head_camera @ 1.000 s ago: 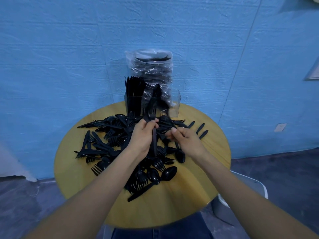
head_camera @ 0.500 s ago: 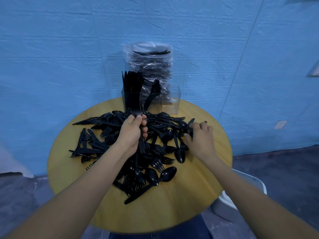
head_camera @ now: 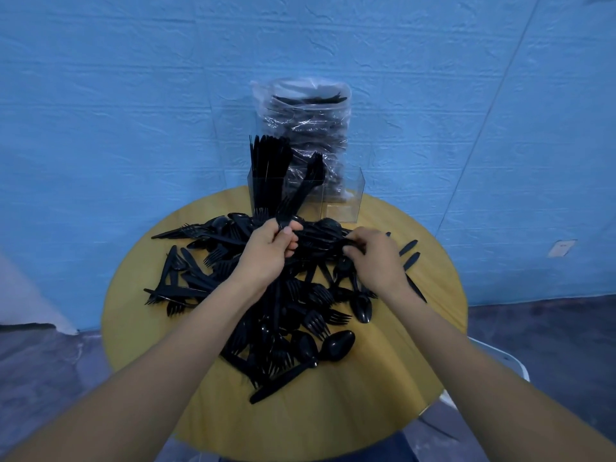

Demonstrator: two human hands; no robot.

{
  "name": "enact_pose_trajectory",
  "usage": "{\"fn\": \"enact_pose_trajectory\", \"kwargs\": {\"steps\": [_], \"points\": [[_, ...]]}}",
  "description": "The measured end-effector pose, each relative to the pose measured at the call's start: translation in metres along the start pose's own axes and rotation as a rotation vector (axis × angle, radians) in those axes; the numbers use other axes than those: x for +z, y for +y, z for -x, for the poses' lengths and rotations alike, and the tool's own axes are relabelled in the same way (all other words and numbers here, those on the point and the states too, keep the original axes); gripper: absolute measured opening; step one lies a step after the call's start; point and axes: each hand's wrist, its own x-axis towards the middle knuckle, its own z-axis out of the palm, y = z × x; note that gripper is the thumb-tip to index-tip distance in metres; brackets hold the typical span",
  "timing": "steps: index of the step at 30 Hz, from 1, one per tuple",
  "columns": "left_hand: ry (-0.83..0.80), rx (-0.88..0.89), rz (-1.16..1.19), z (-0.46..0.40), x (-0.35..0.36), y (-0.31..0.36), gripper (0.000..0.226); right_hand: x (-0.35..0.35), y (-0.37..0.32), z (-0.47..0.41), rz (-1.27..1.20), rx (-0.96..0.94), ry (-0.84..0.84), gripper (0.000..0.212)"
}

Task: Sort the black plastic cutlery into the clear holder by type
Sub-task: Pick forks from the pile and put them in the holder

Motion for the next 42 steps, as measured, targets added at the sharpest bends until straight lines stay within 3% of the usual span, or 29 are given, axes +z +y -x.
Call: {"fn": "enact_pose_trajectory", "kwargs": {"steps": [4, 10, 14, 16, 19, 26, 29, 33, 40, 42], "points": [[0.009, 0.067, -0.105, -0.005, 0.011, 0.008, 0.023, -0.038, -0.004, -0.001, 0.072, -0.157, 0.049, 0.011], [0.072, 0.164, -0.246, -0.009, 0.016, 0.023, 0.023, -0.069, -0.008, -0.006, 0.341, -0.319, -0.021, 0.017], [-0.128, 0.079, -0.263, -0.008, 0.020, 0.034, 0.021, -0.073, -0.017, -0.009, 0.208, -0.416, -0.095, 0.016], [-0.289, -0.034, -0.142, -0.004, 0.026, 0.039, 0.023, -0.071, -0.024, -0.011, 0.153, -0.432, -0.085, 0.017], [-0.416, -0.160, 0.005, 0.006, 0.030, 0.047, 0.022, -0.067, -0.028, -0.014, 0.048, -0.394, -0.048, 0.018], [-0.468, -0.186, 0.157, 0.012, 0.031, 0.045, 0.034, -0.059, -0.022, -0.014, -0.402, -0.099, 0.054, 0.031], [-0.456, -0.165, 0.132, 0.012, 0.031, 0.041, 0.030, -0.053, -0.016, -0.009, -0.387, -0.014, 0.008, 0.024], [-0.481, -0.178, 0.052, 0.013, 0.032, 0.033, 0.021, -0.046, -0.021, -0.002, -0.426, -0.059, -0.023, 0.011], [-0.549, -0.172, 0.150, 0.019, 0.034, 0.032, 0.026, -0.038, -0.020, 0.000, -0.477, -0.033, -0.041, 0.009], [-0.533, -0.168, 0.088, 0.020, 0.035, 0.031, 0.024, -0.037, -0.018, 0.000, -0.419, -0.054, -0.024, 0.018]]}}
